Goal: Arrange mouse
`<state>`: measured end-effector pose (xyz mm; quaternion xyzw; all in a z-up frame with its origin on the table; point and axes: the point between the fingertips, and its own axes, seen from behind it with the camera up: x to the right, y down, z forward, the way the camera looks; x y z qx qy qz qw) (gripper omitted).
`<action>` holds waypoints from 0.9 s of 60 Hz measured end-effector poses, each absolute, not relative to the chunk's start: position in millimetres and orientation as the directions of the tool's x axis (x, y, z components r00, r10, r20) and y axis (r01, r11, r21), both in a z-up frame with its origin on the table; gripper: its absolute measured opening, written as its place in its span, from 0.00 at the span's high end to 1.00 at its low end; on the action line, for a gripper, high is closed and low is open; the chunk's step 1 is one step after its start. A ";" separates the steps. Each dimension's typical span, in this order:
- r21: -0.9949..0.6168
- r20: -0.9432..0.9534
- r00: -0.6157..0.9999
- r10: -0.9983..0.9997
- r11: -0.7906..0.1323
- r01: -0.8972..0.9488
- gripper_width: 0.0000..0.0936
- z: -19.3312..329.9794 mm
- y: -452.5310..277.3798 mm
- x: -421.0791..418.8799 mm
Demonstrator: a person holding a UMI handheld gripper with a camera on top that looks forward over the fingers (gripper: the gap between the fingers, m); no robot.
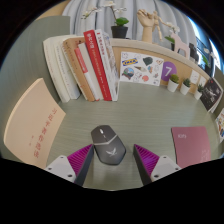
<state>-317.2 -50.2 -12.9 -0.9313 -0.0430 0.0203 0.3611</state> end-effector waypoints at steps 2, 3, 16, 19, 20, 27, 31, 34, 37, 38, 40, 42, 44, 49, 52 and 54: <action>-0.673 -0.002 0.996 0.084 -0.737 0.061 0.14 -13.6 -43.6 -315.5; -0.673 -0.001 0.997 0.080 -0.737 0.059 0.14 -13.7 -40.6 -314.9; -0.681 -0.016 1.000 0.010 -0.732 -0.004 0.22 -13.5 -7.4 -301.8; -0.683 -0.019 1.000 0.000 -0.730 -0.012 0.27 -13.3 -4.2 -299.9; -0.683 -0.017 1.000 -0.001 -0.730 -0.013 0.30 -13.4 -3.3 -299.5; -0.689 -0.014 1.000 -0.006 -0.725 -0.013 0.46 -13.3 -1.6 -300.6; -0.691 -0.021 1.000 -0.015 -0.722 -0.025 0.50 -13.2 -1.9 -300.3; -0.690 -0.022 1.000 -0.010 -0.723 -0.023 0.53 -13.6 -2.0 -301.2; -0.691 -0.026 1.000 -0.001 -0.722 -0.019 0.57 -13.5 -1.6 -302.0; -0.693 -0.029 1.000 0.004 -0.721 -0.018 0.60 -13.3 -1.0 -302.7; -0.693 -0.032 0.999 0.011 -0.721 -0.015 0.63 -13.3 -1.0 -303.0; -0.692 -0.036 0.999 0.013 -0.722 -0.016 0.66 -13.0 -1.0 -303.0; -0.690 -0.038 0.999 0.018 -0.724 -0.013 0.66 -13.4 -1.4 -302.8; -0.679 -0.035 0.999 0.033 -0.734 0.001 0.66 -13.9 -2.0 -303.4; -0.669 -0.037 0.998 0.045 -0.743 0.009 0.66 -13.6 -2.8 -304.2; -0.662 -0.051 0.997 0.053 -0.749 0.006 0.66 -11.7 -3.0 -305.9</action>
